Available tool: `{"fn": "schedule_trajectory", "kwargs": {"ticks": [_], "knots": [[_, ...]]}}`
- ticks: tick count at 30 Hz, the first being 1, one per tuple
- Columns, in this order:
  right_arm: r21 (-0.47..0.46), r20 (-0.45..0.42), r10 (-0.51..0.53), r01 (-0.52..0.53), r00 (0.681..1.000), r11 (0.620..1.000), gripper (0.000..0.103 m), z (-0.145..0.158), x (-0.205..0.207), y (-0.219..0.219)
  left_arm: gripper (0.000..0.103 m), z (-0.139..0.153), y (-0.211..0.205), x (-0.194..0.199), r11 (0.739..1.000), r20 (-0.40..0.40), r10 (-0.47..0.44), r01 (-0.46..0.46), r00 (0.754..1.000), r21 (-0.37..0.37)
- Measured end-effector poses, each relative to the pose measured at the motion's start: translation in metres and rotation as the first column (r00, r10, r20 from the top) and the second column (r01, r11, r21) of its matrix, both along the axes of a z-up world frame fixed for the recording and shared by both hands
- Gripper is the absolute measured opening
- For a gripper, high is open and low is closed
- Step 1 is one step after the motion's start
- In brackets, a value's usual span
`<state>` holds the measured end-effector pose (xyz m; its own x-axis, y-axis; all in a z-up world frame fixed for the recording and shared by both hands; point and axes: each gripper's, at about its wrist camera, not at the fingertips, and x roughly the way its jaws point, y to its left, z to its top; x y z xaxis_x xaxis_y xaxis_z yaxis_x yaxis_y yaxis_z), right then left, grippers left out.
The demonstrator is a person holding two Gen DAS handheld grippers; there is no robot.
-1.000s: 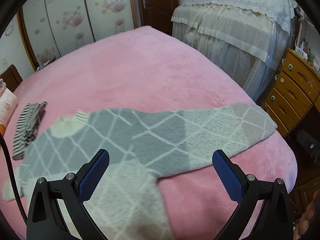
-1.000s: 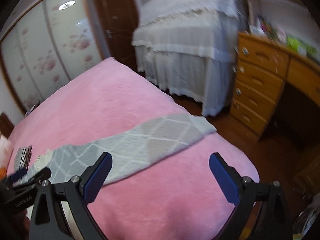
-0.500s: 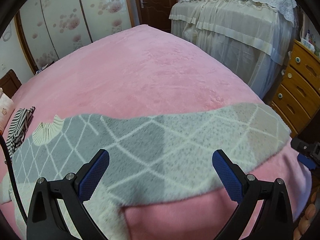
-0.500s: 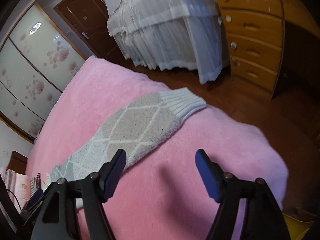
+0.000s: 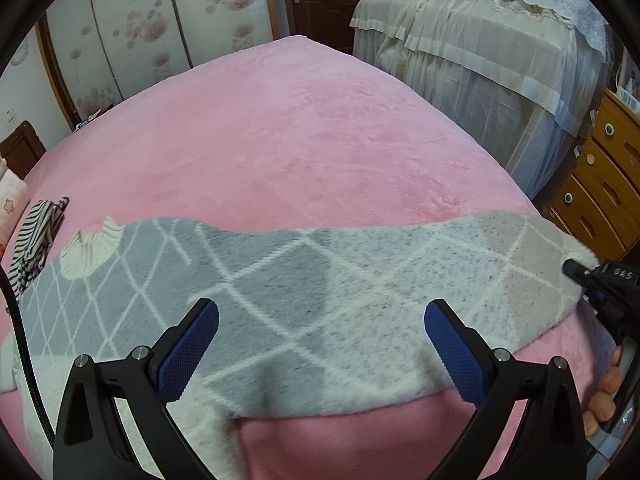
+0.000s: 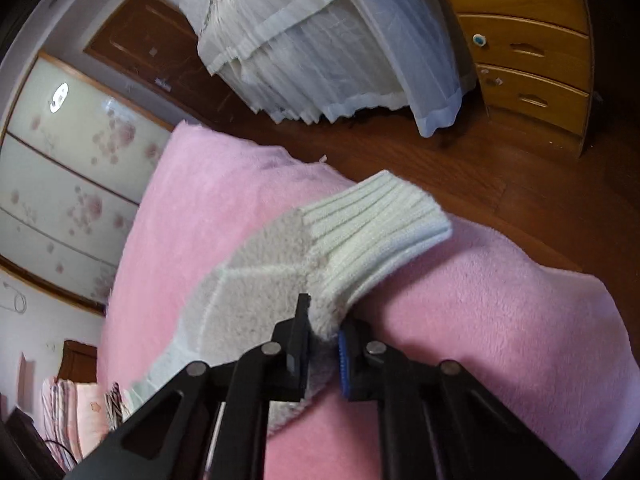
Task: Fold small clothes
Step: 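Lift the cuff with the right gripper, lay sleeve across sweater body, open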
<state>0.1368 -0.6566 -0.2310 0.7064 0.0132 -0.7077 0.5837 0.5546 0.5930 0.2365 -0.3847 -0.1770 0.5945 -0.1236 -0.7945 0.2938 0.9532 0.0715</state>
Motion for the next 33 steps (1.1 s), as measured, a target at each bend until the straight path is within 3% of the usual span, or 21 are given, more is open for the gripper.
{"fn": "schedule_trajectory", "kwargs": {"ticks": [4, 9, 13, 17, 22, 27, 31, 33], "knots": [[-0.059, 0.085, 0.017, -0.012, 0.996, 0.998, 0.009, 0.038, -0.008, 0.021, 0.102, 0.018, 0.035, -0.005, 0.999, 0.006, 0.040, -0.040, 0.999, -0.006], [-0.188, 0.195, 0.144, -0.107, 0.970, 0.976, 0.009, 0.110, -0.005, 0.083, 0.102, 0.052, 0.111, -0.019, 0.995, 0.026, 0.094, -0.093, 0.995, -0.038], [-0.252, 0.252, 0.297, -0.234, 0.921, 0.939, 0.009, 0.153, 0.012, 0.152, 0.102, 0.076, 0.177, -0.028, 0.986, 0.074, 0.166, -0.164, 0.983, -0.028], [-0.322, 0.248, 0.461, -0.376, 0.852, 0.869, 0.009, 0.174, 0.038, 0.237, 0.102, 0.090, 0.256, -0.032, 0.966, 0.080, 0.250, -0.243, 0.965, -0.091], [-0.355, 0.138, 0.617, -0.543, 0.775, 0.761, 0.009, 0.151, 0.080, 0.343, 0.102, 0.077, 0.337, -0.027, 0.931, 0.011, 0.345, -0.340, 0.939, -0.132], [-0.326, -0.036, 0.713, -0.683, 0.700, 0.654, 0.009, 0.086, 0.112, 0.428, 0.102, 0.039, 0.393, -0.026, 0.901, -0.081, 0.405, -0.413, 0.911, -0.131], [-0.314, -0.180, 0.755, -0.764, 0.631, 0.564, 0.012, 0.040, 0.125, 0.476, 0.102, 0.015, 0.404, -0.025, 0.904, -0.139, 0.391, -0.408, 0.910, -0.128], [-0.325, -0.244, 0.753, -0.783, 0.611, 0.530, 0.016, 0.029, 0.119, 0.494, 0.101, 0.005, 0.403, -0.023, 0.910, -0.169, 0.374, -0.396, 0.912, -0.121]]}}
